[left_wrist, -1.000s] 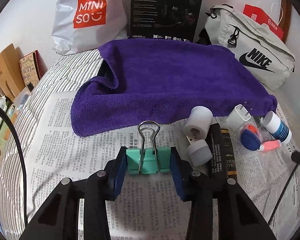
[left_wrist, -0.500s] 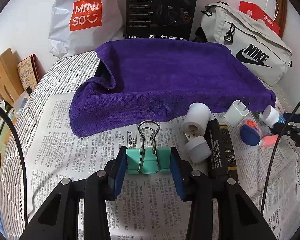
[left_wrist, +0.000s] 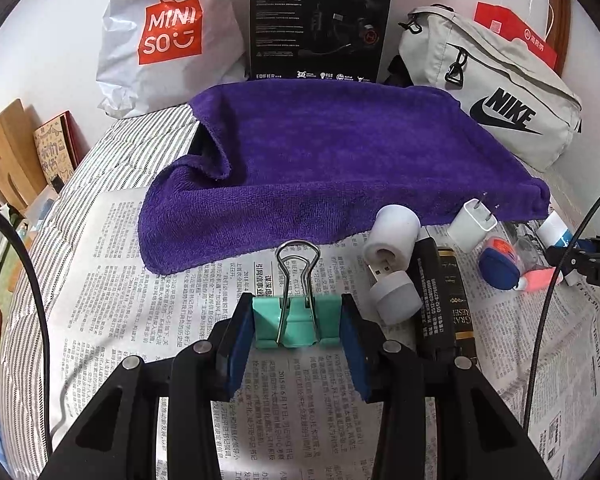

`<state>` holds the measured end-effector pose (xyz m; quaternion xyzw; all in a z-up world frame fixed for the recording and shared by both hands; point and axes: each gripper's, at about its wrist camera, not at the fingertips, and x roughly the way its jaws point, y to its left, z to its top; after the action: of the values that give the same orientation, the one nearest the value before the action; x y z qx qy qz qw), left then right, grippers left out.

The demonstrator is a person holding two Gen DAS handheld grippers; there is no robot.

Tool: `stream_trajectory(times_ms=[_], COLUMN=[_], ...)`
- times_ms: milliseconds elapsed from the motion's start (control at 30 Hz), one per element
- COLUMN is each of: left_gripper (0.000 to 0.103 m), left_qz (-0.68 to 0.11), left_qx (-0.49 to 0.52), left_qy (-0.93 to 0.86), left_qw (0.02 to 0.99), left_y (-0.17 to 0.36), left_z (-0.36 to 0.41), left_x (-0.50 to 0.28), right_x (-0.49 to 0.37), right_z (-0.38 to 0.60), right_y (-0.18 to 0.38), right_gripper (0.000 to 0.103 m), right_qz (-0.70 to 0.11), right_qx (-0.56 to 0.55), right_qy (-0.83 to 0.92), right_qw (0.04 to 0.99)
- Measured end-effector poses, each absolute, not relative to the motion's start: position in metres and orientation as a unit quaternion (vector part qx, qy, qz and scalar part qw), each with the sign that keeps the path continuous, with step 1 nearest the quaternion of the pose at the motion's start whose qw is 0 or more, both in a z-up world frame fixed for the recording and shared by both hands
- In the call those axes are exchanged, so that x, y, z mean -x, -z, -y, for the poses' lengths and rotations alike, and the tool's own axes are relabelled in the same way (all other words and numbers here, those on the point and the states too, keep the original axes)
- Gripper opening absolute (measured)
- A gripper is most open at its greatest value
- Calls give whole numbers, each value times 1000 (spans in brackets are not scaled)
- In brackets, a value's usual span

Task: Organize rigid objects
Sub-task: 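Close the left tool on the binder clip while the right tool grasps the white balm bottle, then carry the clip with the left tool onto the purple towel while the right tool carries the bottle there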

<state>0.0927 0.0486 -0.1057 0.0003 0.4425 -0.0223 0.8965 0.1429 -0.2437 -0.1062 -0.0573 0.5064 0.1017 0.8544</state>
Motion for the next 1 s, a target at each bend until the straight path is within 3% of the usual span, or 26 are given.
stream_trajectory(times_ms=[467,1000], left_gripper=[39,39], left_qz=[-449,-425], left_qx=[9,10], left_qy=[31,38], left_qw=[893,904], left_y=[97,41], left_z=[-60,-72], left_x=[-86,-79], right_x=[-127,-116], right_z=[244,229], right_y=[95,49], right_gripper=[36,36], right_qz=[-489,-470], right_qx=[63,29], right_qy=[-98,-121], right_qw=[864,874])
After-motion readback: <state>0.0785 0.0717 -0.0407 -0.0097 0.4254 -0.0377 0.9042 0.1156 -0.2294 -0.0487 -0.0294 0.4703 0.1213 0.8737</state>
